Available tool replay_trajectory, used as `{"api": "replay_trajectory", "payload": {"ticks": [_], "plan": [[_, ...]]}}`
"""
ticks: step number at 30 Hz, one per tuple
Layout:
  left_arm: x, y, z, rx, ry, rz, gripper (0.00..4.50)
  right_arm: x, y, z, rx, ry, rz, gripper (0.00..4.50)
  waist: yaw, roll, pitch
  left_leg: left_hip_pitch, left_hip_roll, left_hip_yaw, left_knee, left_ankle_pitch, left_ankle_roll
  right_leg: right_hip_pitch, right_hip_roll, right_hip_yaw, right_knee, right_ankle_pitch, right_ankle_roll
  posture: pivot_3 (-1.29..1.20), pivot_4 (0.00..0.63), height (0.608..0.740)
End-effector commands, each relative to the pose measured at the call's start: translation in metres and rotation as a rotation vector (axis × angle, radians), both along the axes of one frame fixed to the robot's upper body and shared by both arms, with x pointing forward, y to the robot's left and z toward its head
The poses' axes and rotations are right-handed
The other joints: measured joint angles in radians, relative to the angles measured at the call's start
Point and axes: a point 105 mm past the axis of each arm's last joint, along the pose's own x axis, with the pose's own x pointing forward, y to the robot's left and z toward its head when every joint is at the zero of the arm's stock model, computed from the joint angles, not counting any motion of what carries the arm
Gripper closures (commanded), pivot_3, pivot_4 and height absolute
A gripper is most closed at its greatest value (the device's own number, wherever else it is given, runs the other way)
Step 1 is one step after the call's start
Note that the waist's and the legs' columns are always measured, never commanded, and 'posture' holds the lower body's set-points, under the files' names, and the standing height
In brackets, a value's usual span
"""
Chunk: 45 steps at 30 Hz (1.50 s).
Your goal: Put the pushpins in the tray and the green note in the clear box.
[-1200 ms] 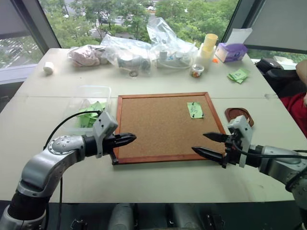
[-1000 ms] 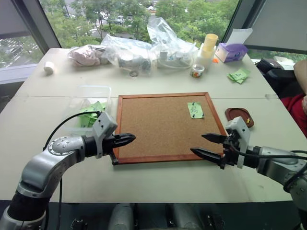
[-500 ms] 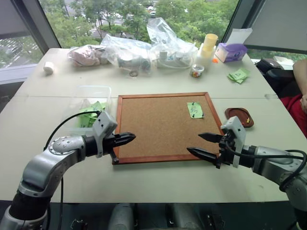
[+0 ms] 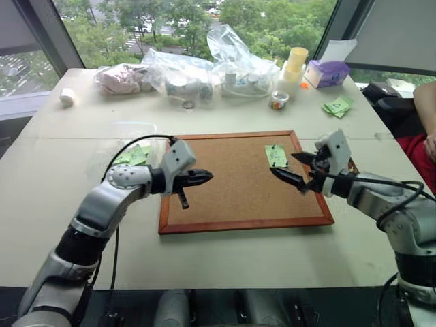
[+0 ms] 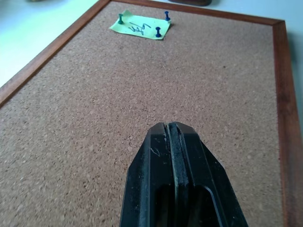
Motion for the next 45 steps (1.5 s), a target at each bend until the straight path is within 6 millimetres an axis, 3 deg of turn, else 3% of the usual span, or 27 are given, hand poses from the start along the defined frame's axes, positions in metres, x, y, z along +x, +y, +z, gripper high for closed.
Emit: {"api": "replay_trajectory", "payload": {"ticks": [1,12,31,36,40,45], "plan": [[0.012,-0.004,-0.017,0.078,-0.009,-0.008,4.39,0.033,-0.005,0.011,0.004,-0.073,-0.076,0.00,-0.002,0.000,0.000,0.000,0.000,0.000,0.000,0.000,0.000,0.000,0.000,0.000,0.000,0.000,0.000,0.00,0.150,0.738],[0.007,0.002,-0.045,0.264,0.021,-0.060,4.39,0.083,-0.004,0.004,-0.009,-0.062,-0.102,0.00,-0.004,0.001,0.000,0.000,0.002,0.002,0.000,0.000,-0.001,-0.001,-0.001,0.000,0.001,0.000,0.000,0.00,0.150,0.738],[0.004,0.002,-0.047,0.236,0.020,-0.018,4.39,0.099,0.007,-0.020,-0.025,-0.002,-0.050,0.00,-0.024,0.003,-0.001,0.001,0.002,0.001,0.000,0.001,-0.002,0.000,-0.002,0.000,0.002,0.000,0.000,0.00,0.150,0.738],[0.003,0.003,-0.049,0.236,0.022,-0.015,4.50,0.101,0.015,-0.023,-0.019,0.001,-0.031,2.30,-0.024,0.003,-0.001,0.001,0.002,0.001,0.000,0.001,-0.002,0.000,-0.002,0.000,0.002,0.000,0.000,0.00,0.150,0.738],[0.002,0.003,-0.050,0.237,0.025,-0.013,4.50,0.102,0.015,-0.025,-0.019,0.004,-0.032,4.41,-0.025,0.003,-0.001,0.001,0.002,0.001,0.000,0.001,-0.002,0.000,-0.002,0.000,0.002,0.000,0.000,0.00,0.150,0.738],[0.002,0.003,-0.051,0.237,0.026,-0.010,4.50,0.102,0.014,-0.025,-0.013,-0.002,-0.036,4.46,-0.025,0.004,-0.002,0.001,0.002,0.001,0.000,0.001,-0.002,0.000,-0.002,0.000,0.002,0.000,0.000,0.00,0.150,0.738]]}}
